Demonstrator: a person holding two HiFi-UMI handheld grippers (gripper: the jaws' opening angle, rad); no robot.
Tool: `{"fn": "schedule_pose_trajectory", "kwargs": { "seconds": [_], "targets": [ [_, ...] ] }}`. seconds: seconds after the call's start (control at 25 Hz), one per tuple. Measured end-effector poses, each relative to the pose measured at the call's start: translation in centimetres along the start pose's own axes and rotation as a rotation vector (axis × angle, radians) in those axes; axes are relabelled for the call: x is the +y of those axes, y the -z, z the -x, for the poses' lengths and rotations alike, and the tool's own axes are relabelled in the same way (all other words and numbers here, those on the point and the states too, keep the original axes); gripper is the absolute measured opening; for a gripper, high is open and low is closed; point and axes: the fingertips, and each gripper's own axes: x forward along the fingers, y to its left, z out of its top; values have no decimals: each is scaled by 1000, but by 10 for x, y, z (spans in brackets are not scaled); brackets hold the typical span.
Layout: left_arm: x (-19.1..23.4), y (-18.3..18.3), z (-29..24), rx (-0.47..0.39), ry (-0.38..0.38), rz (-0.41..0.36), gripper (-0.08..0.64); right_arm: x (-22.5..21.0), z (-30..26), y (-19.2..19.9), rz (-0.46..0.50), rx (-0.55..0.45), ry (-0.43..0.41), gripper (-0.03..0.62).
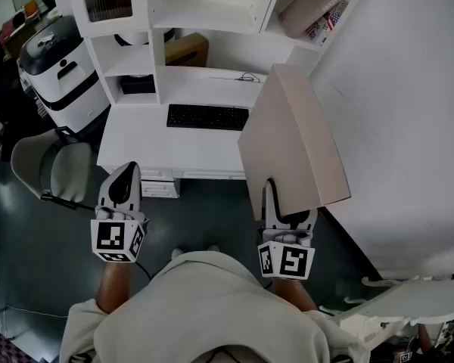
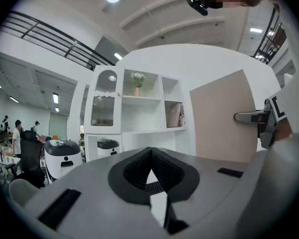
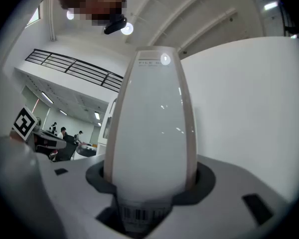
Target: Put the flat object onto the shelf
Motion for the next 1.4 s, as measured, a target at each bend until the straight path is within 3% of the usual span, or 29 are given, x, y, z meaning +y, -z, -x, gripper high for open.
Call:
{"fn": "schedule_pose_trajectory", "kwargs": {
  "seconds": [0.92,1.16,1.4],
  "targets": [
    [-39,11,-13,39,-72,-3,-8,-39,-21,18,-25,-15,-89,275],
    [-26,19,-36,51,-76,6,-8,-37,-45,26,-29,-1,-94,275],
    [0,28,-77,42,-32,14,-8,-23,-83,36,-16,10,-69,275]
  ]
}}
